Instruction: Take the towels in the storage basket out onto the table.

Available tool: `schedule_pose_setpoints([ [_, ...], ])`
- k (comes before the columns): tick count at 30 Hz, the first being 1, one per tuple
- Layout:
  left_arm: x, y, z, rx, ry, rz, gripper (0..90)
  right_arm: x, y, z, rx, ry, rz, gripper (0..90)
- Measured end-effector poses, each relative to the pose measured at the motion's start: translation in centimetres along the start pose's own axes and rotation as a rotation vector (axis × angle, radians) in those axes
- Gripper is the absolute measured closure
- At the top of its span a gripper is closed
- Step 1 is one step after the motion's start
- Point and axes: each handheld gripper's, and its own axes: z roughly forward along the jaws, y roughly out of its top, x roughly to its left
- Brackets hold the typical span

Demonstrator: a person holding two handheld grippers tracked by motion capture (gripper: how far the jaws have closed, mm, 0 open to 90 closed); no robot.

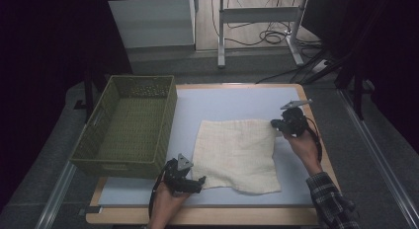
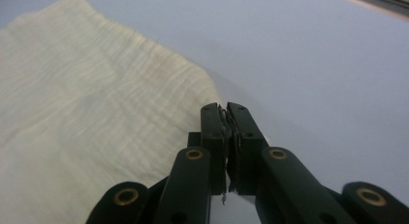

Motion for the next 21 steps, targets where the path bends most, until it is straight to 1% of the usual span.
schedule_pose_setpoints([
  [2, 0.0, 0.0, 0.0, 0.000, 0.000, 0.000, 7.3, -0.6, 0.7, 0.5, 0.000, -0.008, 0.009, 86.0],
  [3, 0.0, 0.0, 0.0, 0.000, -0.001, -0.001, 7.2, -1.1, 1.2, 1.1, -0.002, -0.019, 0.008, 84.0],
  [5, 0.0, 0.0, 0.0, 0.001, -0.003, -0.001, 7.1, -1.4, 1.3, 1.7, 0.000, -0.031, 0.015, 72.3],
  [6, 0.0, 0.0, 0.0, 0.001, -0.003, -0.001, 7.0, -1.4, 1.3, 1.7, 0.000, -0.031, 0.015, 72.3],
  [8, 0.0, 0.0, 0.0, 0.001, -0.006, 0.000, 6.9, -1.4, 1.0, 1.8, 0.002, -0.023, 0.019, 70.5],
  [9, 0.0, 0.0, 0.0, 0.003, -0.011, 0.003, 5.9, -1.2, 0.5, 1.6, 0.000, -0.012, 0.016, 69.3],
  [10, 0.0, 0.0, 0.0, 0.003, -0.011, 0.003, 5.9, -1.2, 0.5, 1.6, 0.000, -0.012, 0.016, 69.3],
  [11, 0.0, 0.0, -0.1, 0.002, -0.014, 0.007, 6.2, -0.8, -0.1, 1.1, 0.002, 0.005, 0.011, 68.8],
  [12, 0.0, 0.0, -0.1, 0.002, -0.014, 0.007, 7.4, -0.8, -0.1, 1.1, 0.002, 0.005, 0.011, 68.8],
  [13, 0.0, 0.0, -0.2, 0.002, -0.019, 0.014, 7.4, -0.6, -0.6, 0.9, -0.003, 0.015, 0.009, 68.3],
  [14, 0.0, 0.0, -0.4, 0.004, -0.024, 0.021, 9.8, -0.4, -1.0, 0.6, -0.003, 0.028, 0.008, 68.2],
  [15, -0.2, 0.0, -1.0, 0.000, -0.027, 0.041, 15.5, 0.2, -2.0, 0.0, 0.005, 0.046, -0.001, 68.0],
  [16, -0.2, 0.0, -1.0, 0.000, -0.027, 0.041, 18.1, 0.2, -2.0, 0.0, 0.005, 0.046, -0.001, 68.0],
  [17, -0.2, 0.1, -1.4, -0.004, -0.026, 0.051, 18.1, 0.6, -2.5, -0.3, 0.004, 0.052, -0.012, 68.0],
  [18, -0.2, 0.1, -1.9, -0.014, -0.033, 0.058, 23.1, 0.9, -3.1, -0.6, 0.004, 0.064, -0.014, 68.0],
  [19, -0.3, 0.1, -2.4, -0.033, -0.049, 0.063, 27.4, 1.2, -3.6, -0.9, 0.010, 0.079, -0.007, 68.2],
  [20, -0.3, 0.1, -2.8, -0.046, -0.074, 0.066, 33.8, 1.6, -4.3, -1.1, 0.017, 0.091, -0.004, 68.5],
  [21, -0.6, -0.1, -3.3, -0.054, -0.117, 0.069, 42.8, 2.4, -5.5, -1.7, 0.023, 0.105, -0.005, 68.6],
])
